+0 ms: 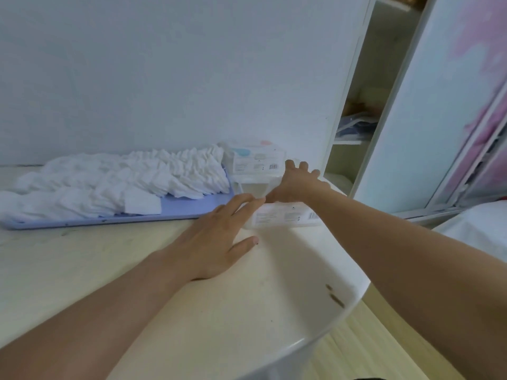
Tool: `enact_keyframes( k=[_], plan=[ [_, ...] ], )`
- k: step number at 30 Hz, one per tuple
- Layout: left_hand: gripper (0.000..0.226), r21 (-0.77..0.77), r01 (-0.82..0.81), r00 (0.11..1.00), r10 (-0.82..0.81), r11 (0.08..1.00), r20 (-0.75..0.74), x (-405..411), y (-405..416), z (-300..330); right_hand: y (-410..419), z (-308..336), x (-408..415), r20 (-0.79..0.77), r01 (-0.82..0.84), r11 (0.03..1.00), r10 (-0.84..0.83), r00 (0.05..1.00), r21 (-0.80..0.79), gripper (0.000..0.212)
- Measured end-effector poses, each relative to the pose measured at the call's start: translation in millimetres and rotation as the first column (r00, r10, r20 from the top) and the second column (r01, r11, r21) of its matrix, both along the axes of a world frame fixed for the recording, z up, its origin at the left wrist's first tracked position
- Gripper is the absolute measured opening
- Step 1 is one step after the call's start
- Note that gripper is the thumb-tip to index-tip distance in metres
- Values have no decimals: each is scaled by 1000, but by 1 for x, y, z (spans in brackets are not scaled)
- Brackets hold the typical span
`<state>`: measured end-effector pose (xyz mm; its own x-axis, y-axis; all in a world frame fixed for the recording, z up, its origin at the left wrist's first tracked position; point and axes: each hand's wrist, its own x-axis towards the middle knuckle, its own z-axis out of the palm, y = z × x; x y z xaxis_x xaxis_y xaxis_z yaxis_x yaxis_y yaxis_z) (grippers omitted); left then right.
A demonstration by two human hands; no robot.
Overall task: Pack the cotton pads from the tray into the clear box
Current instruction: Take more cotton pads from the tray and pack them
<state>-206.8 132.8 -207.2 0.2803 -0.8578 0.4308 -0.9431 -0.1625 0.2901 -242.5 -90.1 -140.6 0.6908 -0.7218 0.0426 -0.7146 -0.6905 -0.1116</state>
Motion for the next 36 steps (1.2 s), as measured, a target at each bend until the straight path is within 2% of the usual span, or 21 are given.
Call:
enact_keyframes(
  k=[2, 4, 6, 8, 9, 11, 12, 13, 14, 15, 16, 18, 20, 22, 25, 28, 31, 34, 36],
  plan=[
    [68, 2, 10, 1000, -10, 1000, -5, -1, -1, -1, -3, 1, 1, -10, 13, 996, -12, 1000, 84, 102],
    [67, 7, 26, 1000, -26, 1000, -18, -2, -1, -2, -1, 2, 1, -22, -13, 998, 15, 1000, 64, 92],
    [67, -5, 51, 997, -51, 999, -57, 0, 0, -3, 2, 4, 2, -56, -10, 997, 14, 998, 72, 95],
    [64, -90, 70, 989, -81, 993, -124, 4, 0, 0, 6, 12, -2, -73, 14, 998, -10, 997, 65, 104],
    [60, -169, 52, 984, -79, 984, -158, 9, 1, 4, 10, 19, -2, -27, 11, 1000, -10, 1000, 28, 106],
    [48, -358, -75, 980, 2, 931, -200, 23, 7, 16, 32, 37, -1, 234, -77, 996, 85, 968, -43, 93],
    [41, -438, -176, 974, 91, 881, -207, 33, 15, 24, 52, 42, 4, 424, -170, 983, 186, 887, -74, 79],
    [35, -497, -272, 959, 191, 824, -210, 44, 25, 34, 77, 45, 9, 586, -271, 958, 273, 763, -93, 60],
    [30, -531, -364, 931, 290, 765, -221, 57, 41, 42, 107, 45, 16, 673, -372, 924, 329, 662, -86, 40],
    [27, -542, -452, 892, 377, 708, -251, 68, 58, 49, 134, 40, 23, 678, -462, 886, 365, 638, -43, 23],
    [25, -534, -537, 842, 454, 654, -290, 78, 77, 53, 158, 31, 32, 626, -542, 840, 408, 665, 29, 18],
    [35, -443, -680, 731, 582, 584, -357, 93, 114, 57, 198, 10, 49, 477, -609, 777, 481, 736, 156, 31],
    [50, -283, -737, 676, 661, 614, -327, 102, 141, 57, 219, -8, 68, 417, -572, 801, 464, 782, 180, 49],
    [61, -183, -725, 689, 691, 664, -218, 102, 159, 52, 226, -17, 81, 386, -521, 844, 441, 810, 129, 53],
    [57, -200, -682, 728, 680, 703, -91, 101, 182, 33, 233, -25, 96, 381, -490, 870, 436, 815, 55, 55],
    [44, -94, -608, 794, 601, 788, -97, 103, 184, 15, 227, -31, 101, 377, -502, 865, 471, 798, -16, 51],
    [43, -41, -599, 798, 593, 800, -106, 112, 182, 12, 220, -36, 107, 339, -553, 829, 545, 767, -81, 42],
    [44, -22, -600, 798, 596, 800, -93, 112, 181, 14, 214, -33, 106, 347, -580, 811, 568, 747, -78, 64],
    [47, 2, -599, 798, 597, 801, -78, 109, 181, 15, 217, -32, 105, 326, -598, 797, 589, 739, -85, 68]
  ],
)
